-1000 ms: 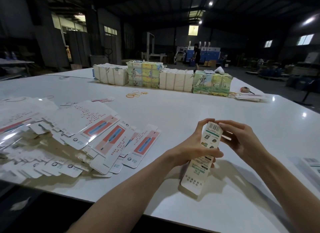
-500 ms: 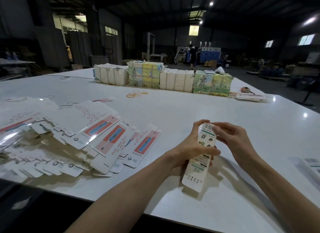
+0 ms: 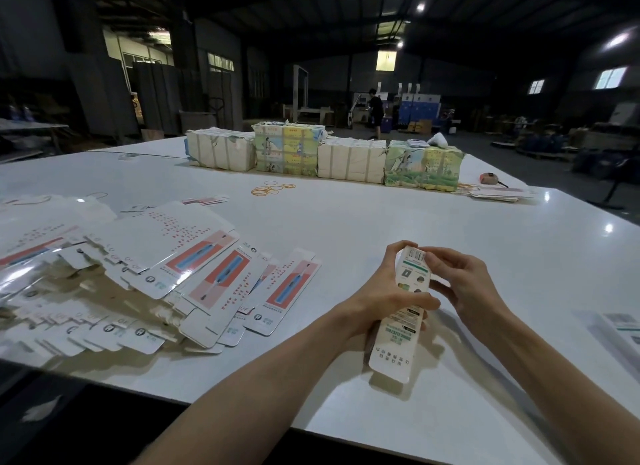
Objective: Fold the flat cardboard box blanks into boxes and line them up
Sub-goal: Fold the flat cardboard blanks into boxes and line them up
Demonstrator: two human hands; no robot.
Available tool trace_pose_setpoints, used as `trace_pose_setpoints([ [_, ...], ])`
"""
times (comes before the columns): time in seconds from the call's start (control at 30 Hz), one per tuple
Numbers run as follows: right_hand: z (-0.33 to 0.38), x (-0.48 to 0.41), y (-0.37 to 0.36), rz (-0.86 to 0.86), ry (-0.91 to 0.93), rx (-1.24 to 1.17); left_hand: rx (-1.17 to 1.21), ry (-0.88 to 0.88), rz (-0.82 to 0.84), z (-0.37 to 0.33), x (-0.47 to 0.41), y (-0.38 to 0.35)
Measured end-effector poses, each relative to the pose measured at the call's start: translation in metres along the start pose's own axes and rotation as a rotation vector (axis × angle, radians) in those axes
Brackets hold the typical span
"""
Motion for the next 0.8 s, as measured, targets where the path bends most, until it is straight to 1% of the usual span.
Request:
trace_pose_setpoints([
  [0.1,0.003,0.000,-0.003,-0.028,-0.015,-0.066,0.058,-0.011,-0.003,0.001,-0.002,0.002],
  [0.2,0.000,0.001,-0.004,-0.002,0.021,-0.016,0.122,-0.008,-0.002,0.003,-0.005,0.004],
  [0.23,-0.001,0.002,-0.006,0.003,0.018,0.027,0.143,-0.015,-0.013,0.004,-0.007,0.005],
  [0.3,-0.001,0.001,-0.009,-0.026,0.023,0.192,0.192,-0.054,-0.059,0.006,-0.013,0.005],
  [0.4,0.005,0.002,-0.014,-0.054,0.153,0.444,0.347,-0.102,-0.173,0.008,-0.019,0.002],
  [0.47,0.008,0.005,-0.019,0.027,0.199,0.556,0.403,-0.089,-0.241,0.005,-0.019,0.001],
  [0.57,0.012,0.012,-0.023,0.255,0.158,0.711,0.485,-0.099,-0.249,0.000,-0.019,0.005],
  [0.63,0.015,0.016,-0.022,0.319,0.187,0.847,0.453,-0.084,-0.221,-0.001,-0.018,0.006],
  [0.73,0.024,0.020,-0.010,0.240,0.193,0.934,0.254,-0.029,-0.179,0.000,-0.012,0.006],
  [0.8,0.030,0.025,0.002,0.178,0.174,0.969,0.193,-0.022,-0.161,0.001,-0.009,0.008],
])
Point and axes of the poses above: each hand's wrist, its own x-axis away from the middle knuckle, its own y-axis out of the back of the hand, z = x × y, the point moved 2 cm from there along -x, towards the middle knuckle, and after that the axes turned 13 degrees about x, right-handed, at the moved point
